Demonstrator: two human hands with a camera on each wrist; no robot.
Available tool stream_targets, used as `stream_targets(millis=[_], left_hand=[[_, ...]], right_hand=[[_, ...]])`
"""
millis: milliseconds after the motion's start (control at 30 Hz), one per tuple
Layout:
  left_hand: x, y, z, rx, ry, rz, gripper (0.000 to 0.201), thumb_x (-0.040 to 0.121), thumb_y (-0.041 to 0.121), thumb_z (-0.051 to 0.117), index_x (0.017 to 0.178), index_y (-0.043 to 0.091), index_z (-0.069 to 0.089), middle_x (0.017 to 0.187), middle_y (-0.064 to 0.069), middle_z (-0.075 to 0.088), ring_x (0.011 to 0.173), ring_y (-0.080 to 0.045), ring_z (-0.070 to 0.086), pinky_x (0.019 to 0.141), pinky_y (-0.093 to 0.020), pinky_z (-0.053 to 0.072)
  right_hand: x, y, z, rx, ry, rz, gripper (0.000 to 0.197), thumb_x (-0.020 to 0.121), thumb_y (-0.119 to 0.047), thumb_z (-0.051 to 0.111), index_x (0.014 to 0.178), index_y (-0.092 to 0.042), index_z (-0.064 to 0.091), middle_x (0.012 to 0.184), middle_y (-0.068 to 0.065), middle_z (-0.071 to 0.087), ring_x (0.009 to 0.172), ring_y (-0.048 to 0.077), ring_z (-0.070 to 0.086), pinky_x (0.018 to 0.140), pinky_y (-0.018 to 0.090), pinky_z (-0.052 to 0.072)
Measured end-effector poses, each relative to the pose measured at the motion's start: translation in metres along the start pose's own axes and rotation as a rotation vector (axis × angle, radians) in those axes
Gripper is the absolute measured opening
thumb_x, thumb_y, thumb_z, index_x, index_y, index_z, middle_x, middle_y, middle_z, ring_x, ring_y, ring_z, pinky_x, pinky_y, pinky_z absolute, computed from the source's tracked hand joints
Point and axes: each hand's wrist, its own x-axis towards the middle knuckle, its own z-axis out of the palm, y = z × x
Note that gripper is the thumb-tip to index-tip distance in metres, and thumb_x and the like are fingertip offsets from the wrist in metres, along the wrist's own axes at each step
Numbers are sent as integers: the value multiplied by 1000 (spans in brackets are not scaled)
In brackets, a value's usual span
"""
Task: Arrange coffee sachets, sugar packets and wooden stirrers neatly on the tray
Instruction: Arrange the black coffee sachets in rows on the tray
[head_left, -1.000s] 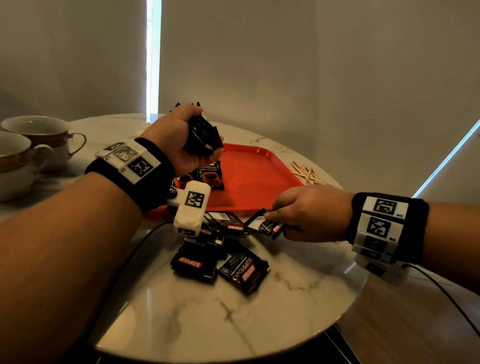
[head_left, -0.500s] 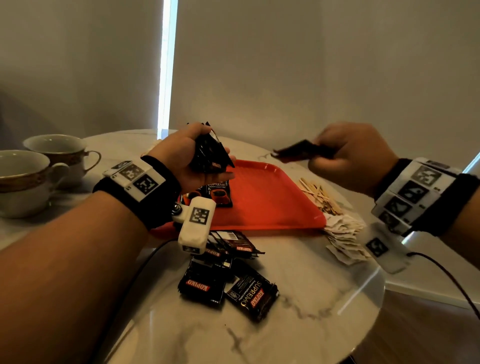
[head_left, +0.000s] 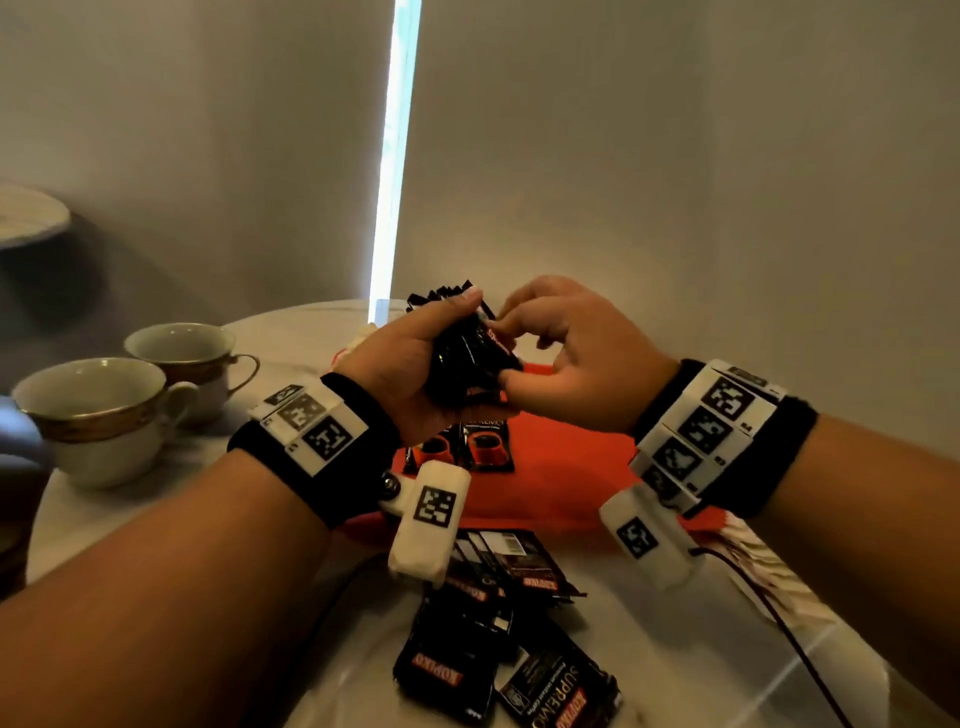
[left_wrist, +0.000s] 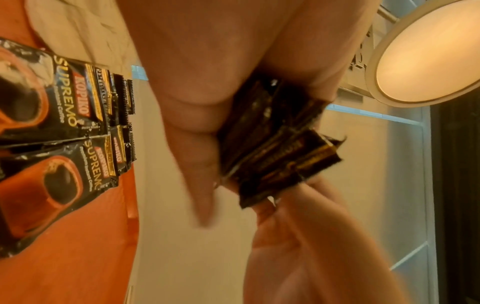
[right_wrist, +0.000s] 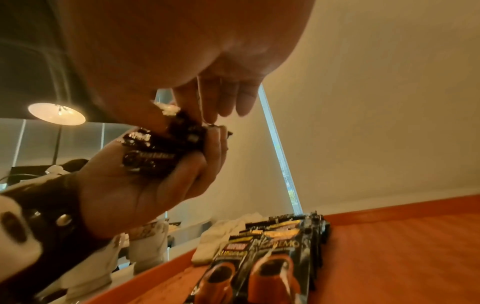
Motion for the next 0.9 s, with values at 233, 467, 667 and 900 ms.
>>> stream_targets(millis=[233, 467, 667, 900], left_hand=[[6, -2, -1, -55, -40, -11, 43, 95, 43, 53, 117, 7, 62, 98, -14, 70, 83, -26, 70, 70, -35, 59], [7, 1, -9, -154, 8, -12, 48, 97, 43, 43, 117, 5, 65, 114, -20, 65, 102, -33, 63, 93, -45, 49], [15, -10, -5, -104, 78, -35, 56, 103, 45, 40, 142, 7, 53, 130, -24, 61, 110, -35, 63, 88, -44, 57], [10, -15, 6, -98, 19, -18, 51, 96, 43, 48, 126, 5, 63, 116, -19, 63, 102, -31, 61, 88, -39, 48]], right_hand=[[13, 0, 11, 453, -127, 137, 62, 57, -25, 96, 99, -14, 51, 112, 8, 64, 102, 20, 67, 84, 46, 60], [19, 17, 27, 791, -44, 82, 56, 51, -20, 92, 88, -18, 50, 105, 16, 66, 99, 41, 68, 78, 60, 59], [3, 40, 40, 975, -97, 96, 53, 59, -18, 89, 100, -26, 58, 110, 0, 69, 99, 30, 70, 84, 46, 59], [-5, 40, 41, 1059, -50, 85, 47, 71, 1, 76, 111, -20, 63, 122, 6, 68, 107, 25, 70, 85, 38, 58]])
